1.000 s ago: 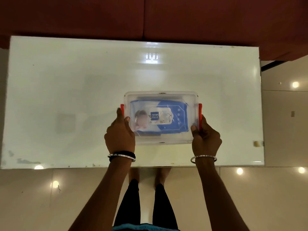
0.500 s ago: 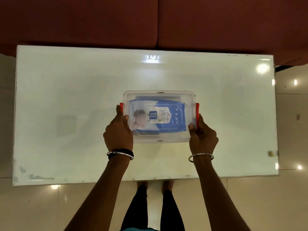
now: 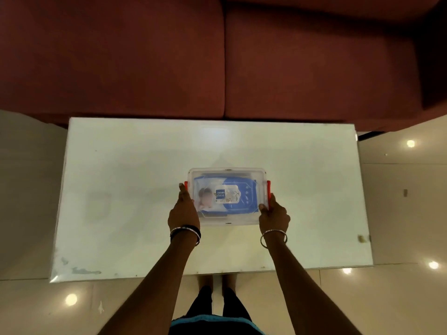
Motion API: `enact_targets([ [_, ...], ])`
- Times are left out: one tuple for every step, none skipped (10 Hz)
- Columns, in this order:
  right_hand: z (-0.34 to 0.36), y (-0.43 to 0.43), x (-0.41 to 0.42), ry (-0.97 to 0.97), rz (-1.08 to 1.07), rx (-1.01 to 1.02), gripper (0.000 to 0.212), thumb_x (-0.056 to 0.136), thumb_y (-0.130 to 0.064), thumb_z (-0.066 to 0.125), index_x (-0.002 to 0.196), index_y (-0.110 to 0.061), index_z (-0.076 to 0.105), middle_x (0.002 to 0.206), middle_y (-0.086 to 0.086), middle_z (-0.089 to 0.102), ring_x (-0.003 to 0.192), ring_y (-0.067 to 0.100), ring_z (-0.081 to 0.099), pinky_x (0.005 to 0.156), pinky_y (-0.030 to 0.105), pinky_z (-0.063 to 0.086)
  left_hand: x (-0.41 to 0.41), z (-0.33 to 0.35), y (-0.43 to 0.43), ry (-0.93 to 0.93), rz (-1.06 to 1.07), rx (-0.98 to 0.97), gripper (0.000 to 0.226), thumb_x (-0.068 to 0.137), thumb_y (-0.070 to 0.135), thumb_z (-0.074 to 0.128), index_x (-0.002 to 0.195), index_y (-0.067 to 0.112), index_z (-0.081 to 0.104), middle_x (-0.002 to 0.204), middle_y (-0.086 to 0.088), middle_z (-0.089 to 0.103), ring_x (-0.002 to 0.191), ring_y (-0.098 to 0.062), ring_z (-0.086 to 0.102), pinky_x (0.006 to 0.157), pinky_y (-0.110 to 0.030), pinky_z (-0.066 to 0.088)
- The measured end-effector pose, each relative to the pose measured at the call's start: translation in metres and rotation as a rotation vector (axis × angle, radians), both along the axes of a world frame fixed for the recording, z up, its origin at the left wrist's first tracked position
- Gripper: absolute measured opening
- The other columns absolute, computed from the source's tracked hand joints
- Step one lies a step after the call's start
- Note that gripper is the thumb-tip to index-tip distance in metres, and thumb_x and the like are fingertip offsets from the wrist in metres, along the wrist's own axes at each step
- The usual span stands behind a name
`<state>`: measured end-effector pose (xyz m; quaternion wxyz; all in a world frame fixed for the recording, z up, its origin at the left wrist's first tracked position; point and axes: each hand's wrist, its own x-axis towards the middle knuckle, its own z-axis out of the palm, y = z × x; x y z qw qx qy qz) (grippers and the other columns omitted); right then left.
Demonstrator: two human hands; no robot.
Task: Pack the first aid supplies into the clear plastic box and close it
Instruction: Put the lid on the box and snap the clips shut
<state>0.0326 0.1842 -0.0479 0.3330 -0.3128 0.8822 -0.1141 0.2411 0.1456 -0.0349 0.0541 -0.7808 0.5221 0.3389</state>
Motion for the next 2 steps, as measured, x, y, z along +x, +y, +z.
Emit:
enact_targets([
  [0.025, -0.009, 0.003, -0.009, 0.150, 0.186, 0.075, 0.088, -0.009, 0.065, 0.153, -0.008, 0.026, 0.130, 0.016, 0.062, 0.116, 0.034, 0.062, 0.097, 0.040, 0.050, 0.000, 0.024, -0.005, -0.072, -0.165, 0.146, 0.071, 0.099, 0.014, 0.042, 0.153, 0.007, -0.004, 0.153, -0.017, 0.036, 0.132, -0.033, 0.047, 0.109, -0.040, 0.039],
  [0.050, -0.023, 0.006, -0.019, 0.284, 0.198, 0.094, 0.082, -0.007, 0.070, 0.155, -0.006, 0.010, 0.151, 0.013, 0.041, 0.132, 0.033, 0.049, 0.106, 0.039, 0.044, 0.003, 0.046, -0.015, -0.075, -0.247, 0.241, 0.056, 0.099, 0.015, 0.040, 0.150, 0.002, 0.021, 0.149, -0.021, 0.041, 0.137, -0.034, 0.040, 0.113, -0.040, 0.035],
])
